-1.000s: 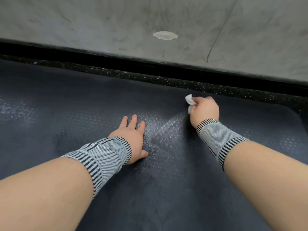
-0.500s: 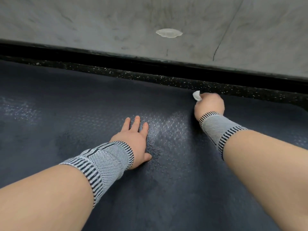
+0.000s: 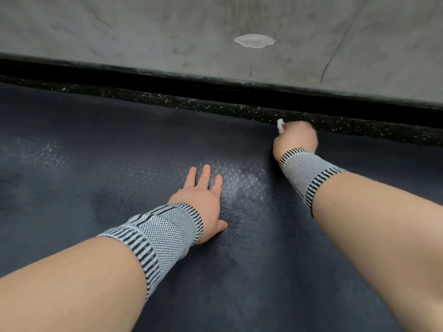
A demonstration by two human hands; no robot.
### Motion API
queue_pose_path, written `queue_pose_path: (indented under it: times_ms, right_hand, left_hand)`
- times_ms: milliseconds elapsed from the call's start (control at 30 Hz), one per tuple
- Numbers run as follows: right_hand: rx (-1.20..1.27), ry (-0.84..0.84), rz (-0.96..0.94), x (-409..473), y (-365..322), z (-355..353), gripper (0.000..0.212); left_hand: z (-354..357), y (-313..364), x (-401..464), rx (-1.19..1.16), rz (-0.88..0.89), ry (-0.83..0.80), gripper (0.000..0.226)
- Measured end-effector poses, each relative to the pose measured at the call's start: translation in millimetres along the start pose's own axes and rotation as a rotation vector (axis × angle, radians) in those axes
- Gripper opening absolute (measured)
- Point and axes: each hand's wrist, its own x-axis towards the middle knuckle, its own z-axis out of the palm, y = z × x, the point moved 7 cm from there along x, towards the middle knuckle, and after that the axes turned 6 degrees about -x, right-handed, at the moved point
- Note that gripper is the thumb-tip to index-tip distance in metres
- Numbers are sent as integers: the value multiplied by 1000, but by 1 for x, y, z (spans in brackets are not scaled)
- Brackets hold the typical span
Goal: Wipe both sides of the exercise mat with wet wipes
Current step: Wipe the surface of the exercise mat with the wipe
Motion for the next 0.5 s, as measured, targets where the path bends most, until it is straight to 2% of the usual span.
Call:
queue_pose_path:
  times_ms: [100,167,200,267,333,400,500]
  right_hand:
    - [-12,-38,-409,-41,-42,14,34]
    - [-31,-151,-682,-68,-49,18,34]
    - [-57,-211,-758,-71,-47,16,33]
    - [-63,-173,-720,-52,-40,4,30]
    - [-28,-25,-478,-11,-32,-13,29]
    - [-30,-5,-318,15,-38,-10,29]
    - [-29,-61,-389,-2,-63,9,35]
  left_hand:
    - [0,0,0,-9,3,-2,102]
    - [1,0,0,-11,4,1,102]
    - [1,0,0,-11,3,4,102]
    - [-1,0,-2,-13,3,-2,101]
    - [-1,1,-2,-22,0,-10,101]
    - [-1,0,-1,-17,-4,-9,101]
    - [0,0,0,-14,-7,-9,102]
